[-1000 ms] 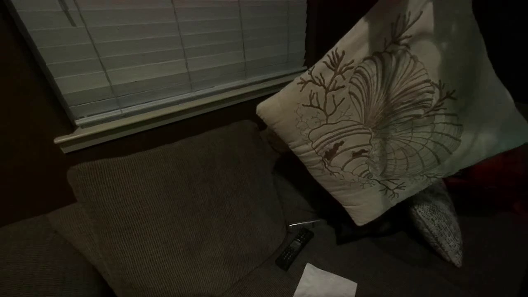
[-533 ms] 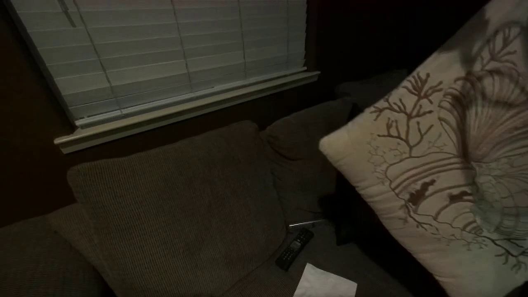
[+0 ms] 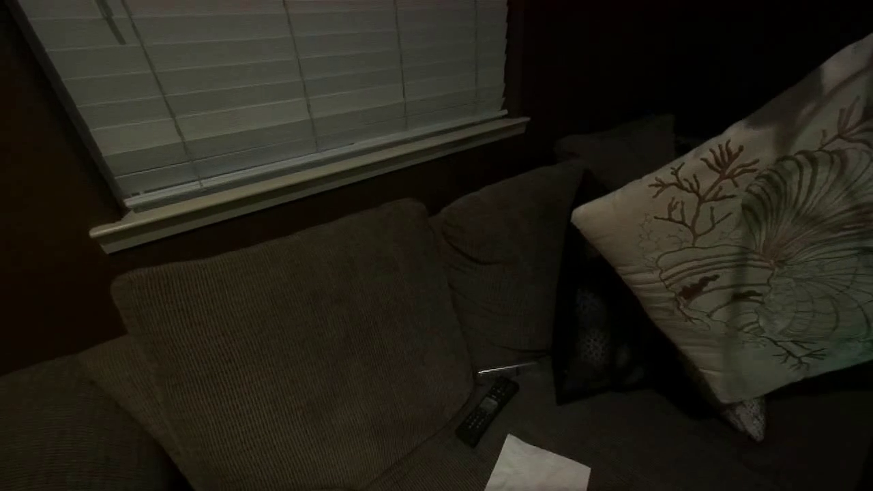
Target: Move the pillow to the right
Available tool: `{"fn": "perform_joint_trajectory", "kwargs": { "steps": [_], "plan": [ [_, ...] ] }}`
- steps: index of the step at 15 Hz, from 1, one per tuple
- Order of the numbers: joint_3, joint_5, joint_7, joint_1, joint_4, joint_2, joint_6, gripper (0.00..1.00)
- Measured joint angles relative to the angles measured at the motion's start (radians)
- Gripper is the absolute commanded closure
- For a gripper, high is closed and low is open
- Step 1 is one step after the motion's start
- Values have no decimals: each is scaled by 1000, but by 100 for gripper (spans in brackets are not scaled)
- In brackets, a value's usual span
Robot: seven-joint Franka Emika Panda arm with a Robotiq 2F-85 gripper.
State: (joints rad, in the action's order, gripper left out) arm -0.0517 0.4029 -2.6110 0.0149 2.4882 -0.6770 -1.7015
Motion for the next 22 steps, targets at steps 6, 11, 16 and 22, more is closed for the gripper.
{"fn": "perform_joint_trajectory", "kwargs": {
  "steps": [6,11,16,22],
  "plan": [
    [-1,-7,0,1,0,0,0,97],
    [33,-38,161,-10,2,20,-21,97],
    [217,-60,518,-61,-8,21,-32,97],
    [430,-61,905,-283,-125,184,-38,97]
  ]
}}
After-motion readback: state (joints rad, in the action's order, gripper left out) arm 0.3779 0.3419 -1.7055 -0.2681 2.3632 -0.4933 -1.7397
